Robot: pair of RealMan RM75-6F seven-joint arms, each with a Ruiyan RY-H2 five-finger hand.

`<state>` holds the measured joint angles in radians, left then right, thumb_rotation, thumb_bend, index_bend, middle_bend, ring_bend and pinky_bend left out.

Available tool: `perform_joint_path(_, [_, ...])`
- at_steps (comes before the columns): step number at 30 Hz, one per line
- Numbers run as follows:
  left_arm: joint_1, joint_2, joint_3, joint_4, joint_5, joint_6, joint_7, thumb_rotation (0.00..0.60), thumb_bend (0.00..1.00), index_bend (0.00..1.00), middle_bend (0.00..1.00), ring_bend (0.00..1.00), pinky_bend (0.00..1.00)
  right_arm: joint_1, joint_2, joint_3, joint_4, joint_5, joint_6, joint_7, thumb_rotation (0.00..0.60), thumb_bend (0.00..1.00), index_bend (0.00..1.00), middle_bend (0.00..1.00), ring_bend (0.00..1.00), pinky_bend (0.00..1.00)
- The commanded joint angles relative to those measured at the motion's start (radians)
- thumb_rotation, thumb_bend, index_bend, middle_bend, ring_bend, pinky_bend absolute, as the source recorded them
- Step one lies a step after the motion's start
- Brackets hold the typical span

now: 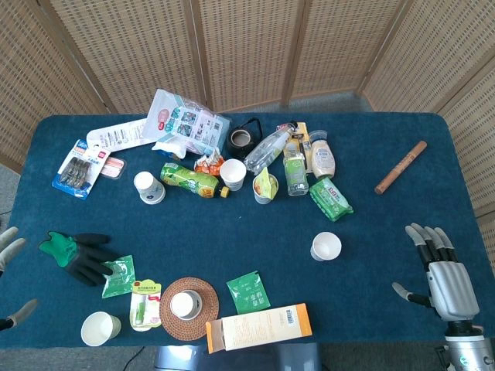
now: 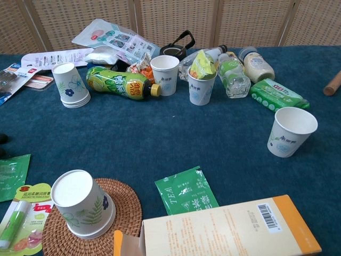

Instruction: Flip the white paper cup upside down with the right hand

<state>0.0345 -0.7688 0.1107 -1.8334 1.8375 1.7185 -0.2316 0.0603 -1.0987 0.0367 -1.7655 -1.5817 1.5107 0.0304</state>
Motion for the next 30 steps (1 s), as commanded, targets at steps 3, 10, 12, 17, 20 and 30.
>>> perform_joint_path(3, [0.002,-0.003,-0.002,0.003,0.006,0.005,0.001,0.600,0.27,0.00,0.00,0.00,0.00,0.002,-0.001,-0.002,0.002,-0.004,-0.002,0.001,0.600,0.01,0.01,0.00,0.00,0.00])
perform_joint_path(10, [0.002,-0.007,-0.003,0.002,0.010,0.002,0.010,0.600,0.27,0.00,0.00,0.00,0.00,0.011,-0.001,-0.010,0.007,0.002,-0.032,0.020,0.600,0.00,0.01,0.00,0.00,0.00])
perform_joint_path(12, [0.001,-0.007,-0.002,0.002,0.012,0.001,0.012,0.600,0.27,0.00,0.00,0.00,0.00,0.022,-0.001,-0.015,0.013,0.014,-0.066,0.047,0.600,0.00,0.01,0.00,0.00,0.00])
perform_joint_path(17, [0.002,-0.007,-0.002,0.002,0.010,0.000,0.011,0.600,0.27,0.00,0.00,0.00,0.00,0.058,-0.012,-0.016,0.048,0.037,-0.140,0.116,0.600,0.00,0.03,0.00,0.00,0.00])
perform_joint_path(20, [0.005,-0.007,-0.002,0.002,0.008,0.001,0.012,0.600,0.27,0.00,0.00,0.00,0.00,0.080,-0.032,-0.014,0.080,0.052,-0.186,0.150,0.600,0.00,0.03,0.00,0.00,0.00])
perform_joint_path(30, [0.007,-0.012,0.000,0.000,0.013,-0.003,0.027,0.600,0.27,0.00,0.00,0.00,0.00,0.162,-0.129,0.023,0.162,0.152,-0.330,0.166,0.600,0.00,0.03,0.00,0.00,0.00])
